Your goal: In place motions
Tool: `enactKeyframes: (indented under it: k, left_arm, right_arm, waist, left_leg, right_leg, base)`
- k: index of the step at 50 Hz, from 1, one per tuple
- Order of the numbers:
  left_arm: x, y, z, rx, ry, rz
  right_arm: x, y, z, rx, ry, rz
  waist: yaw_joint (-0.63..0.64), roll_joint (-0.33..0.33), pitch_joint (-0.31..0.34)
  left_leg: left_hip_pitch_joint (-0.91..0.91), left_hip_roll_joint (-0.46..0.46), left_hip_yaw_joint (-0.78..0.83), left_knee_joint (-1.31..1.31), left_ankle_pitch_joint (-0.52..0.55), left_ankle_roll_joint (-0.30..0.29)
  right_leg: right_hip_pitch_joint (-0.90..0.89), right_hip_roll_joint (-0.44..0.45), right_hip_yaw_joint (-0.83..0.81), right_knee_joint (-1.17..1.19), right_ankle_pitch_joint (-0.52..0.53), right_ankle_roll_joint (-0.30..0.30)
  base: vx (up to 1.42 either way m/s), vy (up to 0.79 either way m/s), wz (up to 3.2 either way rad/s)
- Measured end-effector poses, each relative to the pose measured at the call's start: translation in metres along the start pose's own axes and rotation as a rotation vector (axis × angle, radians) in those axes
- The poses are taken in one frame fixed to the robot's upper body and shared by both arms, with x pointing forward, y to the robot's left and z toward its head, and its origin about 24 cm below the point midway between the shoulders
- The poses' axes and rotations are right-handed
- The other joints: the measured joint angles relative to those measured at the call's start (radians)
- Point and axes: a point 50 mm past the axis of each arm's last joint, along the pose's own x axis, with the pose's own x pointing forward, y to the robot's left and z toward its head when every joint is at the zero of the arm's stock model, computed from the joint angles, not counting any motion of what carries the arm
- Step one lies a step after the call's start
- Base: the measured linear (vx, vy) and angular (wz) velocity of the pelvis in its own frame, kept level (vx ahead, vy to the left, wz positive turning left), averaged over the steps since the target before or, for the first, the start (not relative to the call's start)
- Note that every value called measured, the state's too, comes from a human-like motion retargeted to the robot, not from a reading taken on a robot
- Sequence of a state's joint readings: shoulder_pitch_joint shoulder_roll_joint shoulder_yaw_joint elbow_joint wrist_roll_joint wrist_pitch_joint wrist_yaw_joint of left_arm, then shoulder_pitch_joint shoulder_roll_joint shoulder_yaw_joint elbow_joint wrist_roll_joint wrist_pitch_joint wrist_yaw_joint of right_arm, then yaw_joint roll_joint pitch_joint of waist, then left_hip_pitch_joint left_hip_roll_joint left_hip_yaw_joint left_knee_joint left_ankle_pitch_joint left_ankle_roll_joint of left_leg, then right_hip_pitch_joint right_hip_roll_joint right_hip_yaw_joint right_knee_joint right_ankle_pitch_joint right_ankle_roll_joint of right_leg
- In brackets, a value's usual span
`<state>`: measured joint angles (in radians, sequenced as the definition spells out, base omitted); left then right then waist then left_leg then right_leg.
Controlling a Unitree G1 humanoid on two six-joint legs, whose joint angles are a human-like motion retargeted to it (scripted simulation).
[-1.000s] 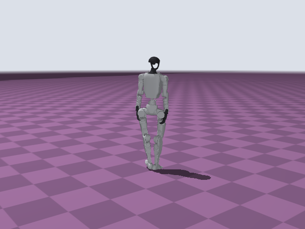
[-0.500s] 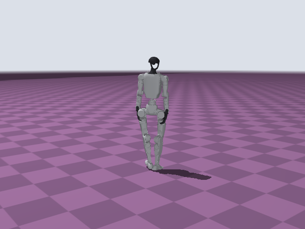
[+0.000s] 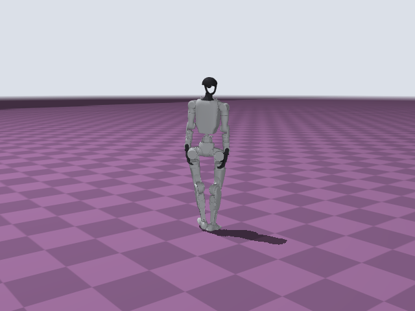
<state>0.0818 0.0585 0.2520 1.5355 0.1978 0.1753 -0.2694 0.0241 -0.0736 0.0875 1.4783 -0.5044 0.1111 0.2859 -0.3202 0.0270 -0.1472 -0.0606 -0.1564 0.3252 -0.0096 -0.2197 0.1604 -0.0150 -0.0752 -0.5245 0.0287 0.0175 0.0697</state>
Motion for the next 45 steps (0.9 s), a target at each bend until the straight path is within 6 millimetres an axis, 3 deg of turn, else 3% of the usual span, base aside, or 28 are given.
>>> enactKeyframes:
  k: [11,45]
  left_arm:
    - [-0.002,0.002,0.01,0.03,-0.016,0.013]
    - [-0.002,0.002,0.009,0.041,-0.006,0.016]
  right_arm:
    - [0.0,-0.001,0.002,0.006,-0.009,0.003]
    - [-0.001,-0.002,0.004,-0.011,-0.006,0.005]
  waist:
    - [0.084,-0.001,0.012]
    - [0.028,0.005,0.014]
  left_leg:
    - [-0.026,0.024,0.094,0.018,0.013,0.011]
    - [-0.013,0.022,0.03,0.023,0.048,0.001]
  right_leg:
    - [-0.016,0.016,0.097,0.009,0.009,-0.005]
    - [-0.001,0.005,0.031,0.009,-0.004,-0.009]
  base:
    - [-0.01,-0.02,-0.43]
    - [0.0,0.0,0.07]
